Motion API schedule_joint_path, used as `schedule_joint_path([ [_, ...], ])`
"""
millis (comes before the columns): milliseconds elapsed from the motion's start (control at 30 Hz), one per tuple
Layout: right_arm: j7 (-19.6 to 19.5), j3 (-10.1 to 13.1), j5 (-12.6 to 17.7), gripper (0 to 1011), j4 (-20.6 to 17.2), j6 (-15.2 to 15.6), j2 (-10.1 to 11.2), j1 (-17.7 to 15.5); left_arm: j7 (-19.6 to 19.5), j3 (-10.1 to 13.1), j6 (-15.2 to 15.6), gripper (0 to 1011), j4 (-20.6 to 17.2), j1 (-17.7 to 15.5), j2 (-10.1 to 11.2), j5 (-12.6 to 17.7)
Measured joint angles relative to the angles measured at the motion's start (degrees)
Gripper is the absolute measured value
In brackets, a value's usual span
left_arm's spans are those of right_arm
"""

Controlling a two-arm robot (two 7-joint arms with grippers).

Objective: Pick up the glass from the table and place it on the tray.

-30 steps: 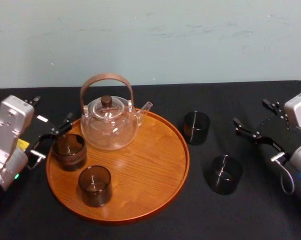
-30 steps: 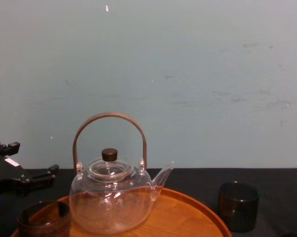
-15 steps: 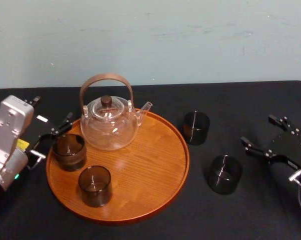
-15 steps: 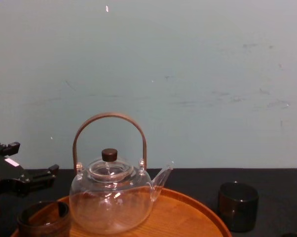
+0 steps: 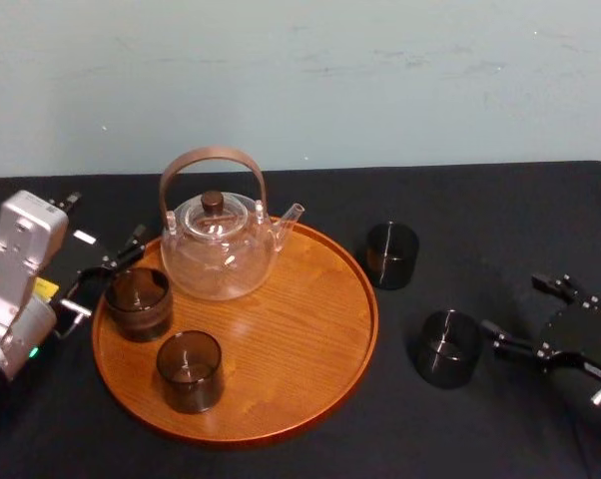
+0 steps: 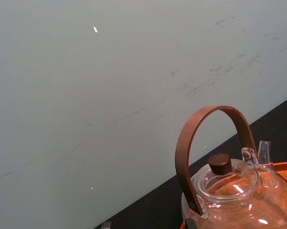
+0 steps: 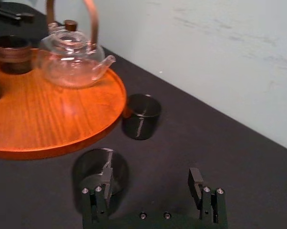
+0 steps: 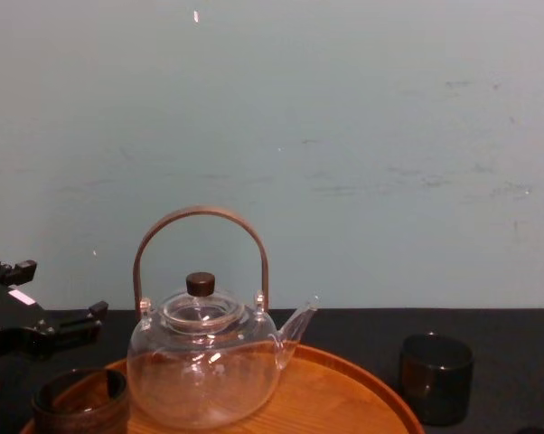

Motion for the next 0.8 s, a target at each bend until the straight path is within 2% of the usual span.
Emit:
schedule_joint_path([
  [400,3.73,0.09,-0.53,1002,-1.78,1.67,0.30,-1.33,0.00,0.00,0.00,1001,0.00,0.00,0.00,0.00],
  [800,6.16,-0.19,-2.15,1002,-1.08,3.20,-1.70,-0.56,0.00,0.00,0.00,1001,0.00,0.00,0.00,0.00],
])
